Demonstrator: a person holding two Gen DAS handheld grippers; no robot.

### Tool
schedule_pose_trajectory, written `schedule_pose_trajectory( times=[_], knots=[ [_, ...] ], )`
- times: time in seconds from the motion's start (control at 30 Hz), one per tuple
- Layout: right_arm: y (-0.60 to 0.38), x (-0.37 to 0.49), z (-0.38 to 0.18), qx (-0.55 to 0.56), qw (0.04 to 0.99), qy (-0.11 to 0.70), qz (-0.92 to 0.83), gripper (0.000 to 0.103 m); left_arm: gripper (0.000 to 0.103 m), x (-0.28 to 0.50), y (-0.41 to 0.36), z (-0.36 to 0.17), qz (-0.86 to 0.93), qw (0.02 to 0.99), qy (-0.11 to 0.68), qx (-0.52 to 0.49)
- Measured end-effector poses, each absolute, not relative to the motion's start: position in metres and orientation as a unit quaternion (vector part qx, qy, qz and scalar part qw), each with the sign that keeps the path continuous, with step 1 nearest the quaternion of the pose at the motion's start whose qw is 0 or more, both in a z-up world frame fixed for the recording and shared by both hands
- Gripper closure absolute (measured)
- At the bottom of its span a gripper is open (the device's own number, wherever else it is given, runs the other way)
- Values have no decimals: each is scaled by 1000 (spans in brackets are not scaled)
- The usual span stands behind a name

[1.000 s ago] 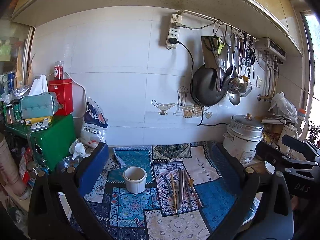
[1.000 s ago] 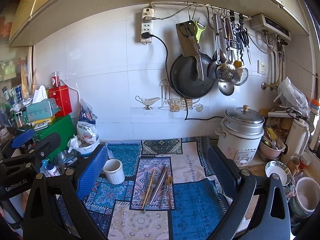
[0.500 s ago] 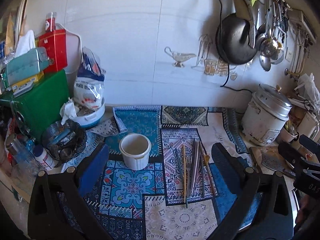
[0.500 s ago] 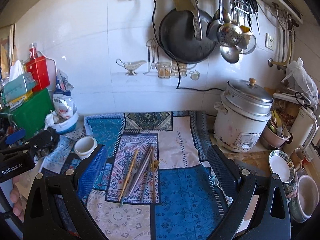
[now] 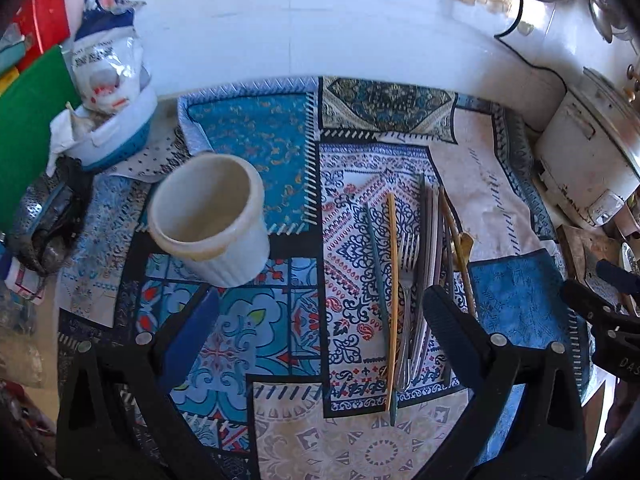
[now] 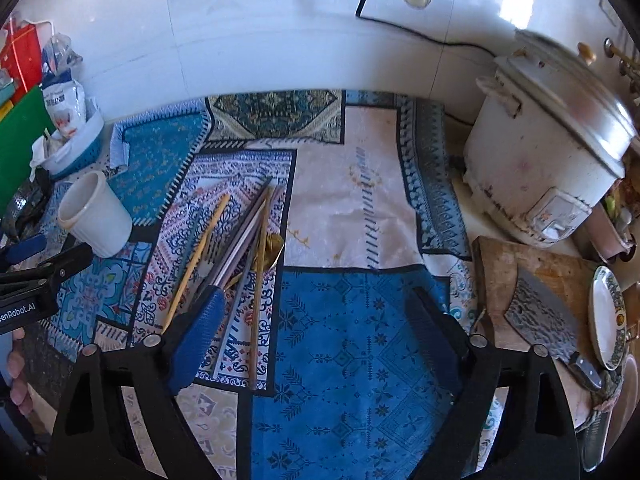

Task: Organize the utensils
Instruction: 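Grasp a wooden chopstick with the left tool while the right tool grasps another wooden chopstick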

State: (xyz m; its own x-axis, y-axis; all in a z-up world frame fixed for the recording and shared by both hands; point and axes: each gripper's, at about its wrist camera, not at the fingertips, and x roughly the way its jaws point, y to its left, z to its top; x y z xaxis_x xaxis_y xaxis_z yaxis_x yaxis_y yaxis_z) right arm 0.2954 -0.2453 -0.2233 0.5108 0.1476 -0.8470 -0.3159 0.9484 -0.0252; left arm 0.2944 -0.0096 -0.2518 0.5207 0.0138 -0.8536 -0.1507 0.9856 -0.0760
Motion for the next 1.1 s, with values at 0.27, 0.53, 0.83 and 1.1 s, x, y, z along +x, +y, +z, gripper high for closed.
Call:
schedule_pose_trajectory(
  times=[0.27,0.53,0.83,1.1],
  knots=[
    [-243,332,-264,-51,810,553,191,56,51,340,-24,-299,-6,823,558,-107],
    [-232,351,-276,-52,779,576,241,71,86,367,-40,-318,-68,794,590,-129],
    [-224,376,-294,-22,744,612,265,88,94,386,-51,-331,-61,785,606,-112],
    [-215,386,-301,-15,731,626,271,89,95,400,-52,-339,-58,779,615,-110]
  ],
)
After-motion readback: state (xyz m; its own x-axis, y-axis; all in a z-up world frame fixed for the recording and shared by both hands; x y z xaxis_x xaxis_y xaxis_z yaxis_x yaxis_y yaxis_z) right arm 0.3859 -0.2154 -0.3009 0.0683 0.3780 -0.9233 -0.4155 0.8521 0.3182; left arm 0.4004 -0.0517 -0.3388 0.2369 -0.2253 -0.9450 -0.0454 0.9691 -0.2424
